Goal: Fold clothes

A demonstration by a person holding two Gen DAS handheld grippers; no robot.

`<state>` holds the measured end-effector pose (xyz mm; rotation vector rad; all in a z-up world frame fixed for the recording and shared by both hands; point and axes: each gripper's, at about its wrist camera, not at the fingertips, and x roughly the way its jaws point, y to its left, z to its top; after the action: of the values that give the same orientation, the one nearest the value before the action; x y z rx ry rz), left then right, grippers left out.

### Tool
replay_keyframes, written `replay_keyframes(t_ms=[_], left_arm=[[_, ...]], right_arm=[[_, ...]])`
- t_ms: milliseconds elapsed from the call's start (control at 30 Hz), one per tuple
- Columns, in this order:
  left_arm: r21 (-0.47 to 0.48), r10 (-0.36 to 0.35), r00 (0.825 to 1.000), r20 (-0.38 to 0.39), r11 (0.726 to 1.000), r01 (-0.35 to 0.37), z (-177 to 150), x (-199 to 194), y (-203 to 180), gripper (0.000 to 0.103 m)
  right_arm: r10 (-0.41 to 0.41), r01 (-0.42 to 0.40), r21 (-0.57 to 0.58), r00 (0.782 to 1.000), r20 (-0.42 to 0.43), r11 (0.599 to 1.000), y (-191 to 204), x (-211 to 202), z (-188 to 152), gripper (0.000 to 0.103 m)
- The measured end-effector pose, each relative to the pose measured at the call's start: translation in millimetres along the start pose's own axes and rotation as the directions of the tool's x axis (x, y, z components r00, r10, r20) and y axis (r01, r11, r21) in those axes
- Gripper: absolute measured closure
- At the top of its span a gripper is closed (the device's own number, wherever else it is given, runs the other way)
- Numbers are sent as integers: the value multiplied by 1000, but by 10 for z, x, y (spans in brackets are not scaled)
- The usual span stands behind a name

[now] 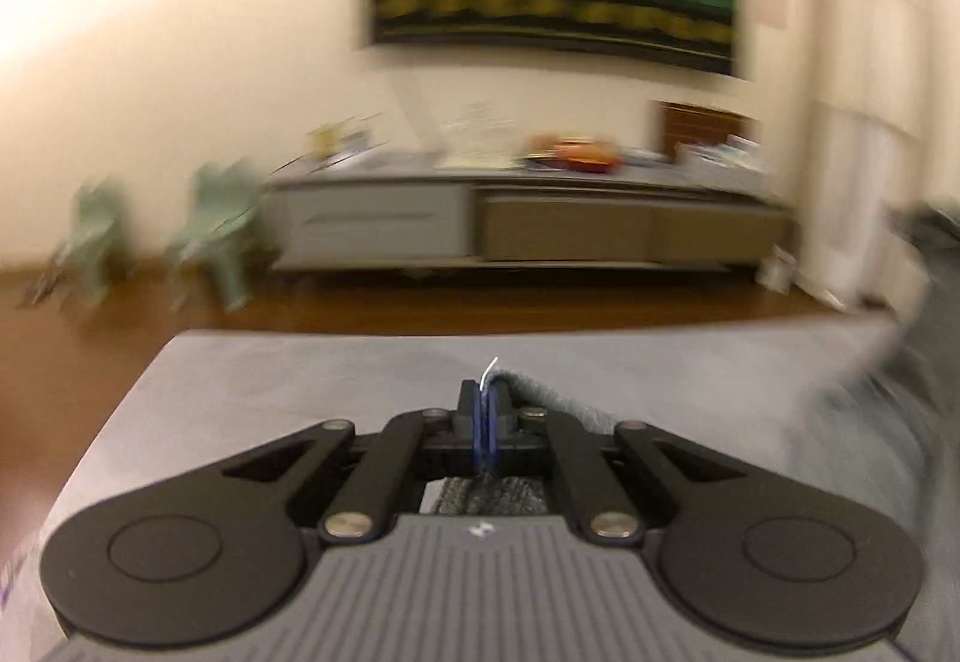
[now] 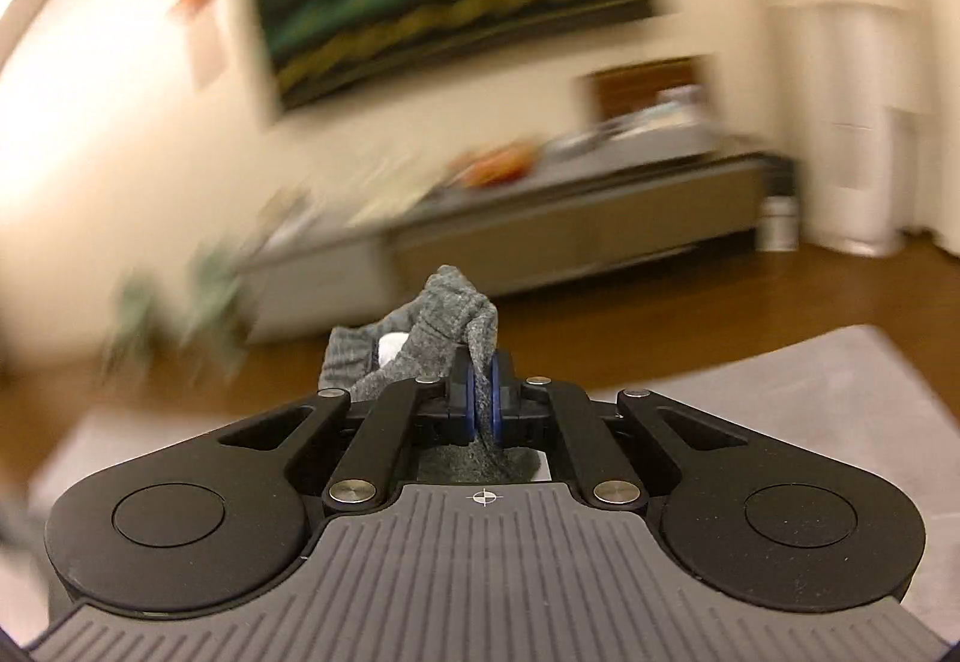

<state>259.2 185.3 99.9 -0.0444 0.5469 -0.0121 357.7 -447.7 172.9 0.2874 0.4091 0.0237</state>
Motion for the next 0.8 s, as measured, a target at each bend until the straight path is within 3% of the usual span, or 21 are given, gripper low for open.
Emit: replay_keyframes(t_ms=[67,100,133,167,200,233,267,333,433,500,533,600,633,700,767,800], left_arm=[[-141,87,993,-76,985,-97,106,437,218,101],[-201,129,984,-122,968,-152,121,657,316,101],[-229,162,972,-171,953,-199,74,838,376,101],[-247,190,956,-222,938,-243,14,1015,427,100],[-227,206,939,-276,935,-272,-101,1158,432,99],[-205,217,926,-309,935,-288,-190,1228,441,97],[-201,222,920,-324,934,-296,-260,1232,469,94],[-215,196,931,-307,939,-268,-232,1059,527,90],[-225,155,948,-277,949,-221,-195,780,588,87],[-122,112,970,-215,982,-141,-204,393,355,87],[-69,87,979,-186,992,-102,-208,200,238,86],[88,-13,989,-148,996,26,-341,-249,-113,79],[166,-78,985,-157,981,104,-490,-437,-304,70],[293,-157,960,-232,930,223,-911,-679,-705,69],[404,-146,932,-330,871,279,-1346,-784,-1066,75],[437,-128,933,-336,857,274,-1454,-809,-1132,77]], right_arm=[[-162,162,63,987,-7,985,-289,210,257,101],[-250,254,115,967,-48,960,-476,405,270,101],[-334,345,161,938,-94,925,-663,600,282,100],[-410,433,203,900,-144,878,-849,790,287,92],[-467,505,239,861,-202,829,-1015,909,176,84],[-486,541,235,836,-257,807,-1106,997,44,76],[-458,523,220,842,-287,823,-1146,1051,-8,65],[-368,434,189,879,-302,881,-1187,968,-220,49],[-280,322,97,911,-302,942,-1011,665,-604,46],[-228,242,11,928,-295,970,-855,377,-876,41],[-209,202,-54,936,-283,978,-772,126,-1020,32],[-166,109,-211,947,-274,971,-590,-305,-1251,23],[-143,58,-290,949,-282,955,-500,-464,-1323,23],[-131,5,-415,953,-275,910,-318,-589,-1497,23],[-137,-6,-505,960,-245,863,-176,-632,-1637,24],[-147,1,-481,953,-266,877,-212,-575,-1645,25]])
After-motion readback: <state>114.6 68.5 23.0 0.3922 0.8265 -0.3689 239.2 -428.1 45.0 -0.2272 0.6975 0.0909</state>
